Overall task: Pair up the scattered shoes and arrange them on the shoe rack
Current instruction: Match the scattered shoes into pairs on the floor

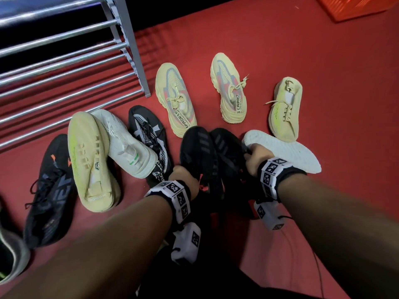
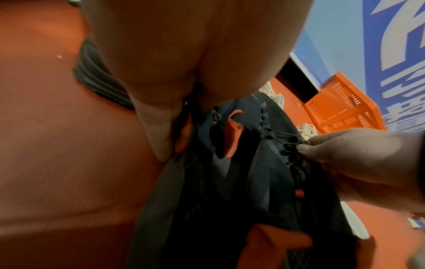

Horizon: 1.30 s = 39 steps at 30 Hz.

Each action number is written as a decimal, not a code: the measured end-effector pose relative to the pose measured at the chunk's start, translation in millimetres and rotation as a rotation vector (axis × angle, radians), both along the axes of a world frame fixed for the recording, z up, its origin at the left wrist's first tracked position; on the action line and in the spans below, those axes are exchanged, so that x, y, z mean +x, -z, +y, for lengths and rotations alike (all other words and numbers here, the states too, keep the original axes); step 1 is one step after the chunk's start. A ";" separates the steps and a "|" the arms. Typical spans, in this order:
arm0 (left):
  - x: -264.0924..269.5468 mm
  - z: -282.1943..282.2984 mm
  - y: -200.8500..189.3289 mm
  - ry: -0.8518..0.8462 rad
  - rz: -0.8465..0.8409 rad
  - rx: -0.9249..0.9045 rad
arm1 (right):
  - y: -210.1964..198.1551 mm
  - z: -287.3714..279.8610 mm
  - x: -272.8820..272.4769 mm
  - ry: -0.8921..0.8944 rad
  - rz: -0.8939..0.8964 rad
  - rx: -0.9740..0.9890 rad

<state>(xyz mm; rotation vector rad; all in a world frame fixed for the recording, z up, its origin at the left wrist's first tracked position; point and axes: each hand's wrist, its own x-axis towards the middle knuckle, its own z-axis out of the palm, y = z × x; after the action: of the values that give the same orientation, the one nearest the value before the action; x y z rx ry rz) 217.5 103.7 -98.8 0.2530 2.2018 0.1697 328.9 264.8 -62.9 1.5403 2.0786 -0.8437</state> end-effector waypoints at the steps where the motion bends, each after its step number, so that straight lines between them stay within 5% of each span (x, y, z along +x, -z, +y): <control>1: 1.3 1.0 3.8 0.000 -0.025 0.002 | -2.7 4.7 1.8 0.019 0.020 0.018; 6: 1.5 -1.5 9.4 -0.042 -0.098 0.084 | -4.5 13.3 4.1 0.109 0.068 0.205; 13: 11.3 -3.9 4.1 -0.246 -0.054 0.275 | -7.9 16.8 -3.8 0.063 -0.019 0.102; 19: 20.3 -3.4 -2.6 -0.291 0.042 0.256 | -9.2 4.3 11.8 0.024 0.043 0.190; 29: 17.4 -3.6 -6.5 -0.346 0.034 0.407 | -0.8 7.8 13.9 -0.014 -0.101 0.278; 39: -21.3 14.1 -11.5 -0.094 0.103 0.431 | 5.5 23.4 1.4 -0.218 -0.111 0.285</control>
<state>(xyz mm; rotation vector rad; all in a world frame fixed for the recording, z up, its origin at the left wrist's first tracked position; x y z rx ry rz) 196.2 117.7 -87.3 0.4030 2.2616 0.6995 330.4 288.2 -68.4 1.4227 2.3061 -0.3883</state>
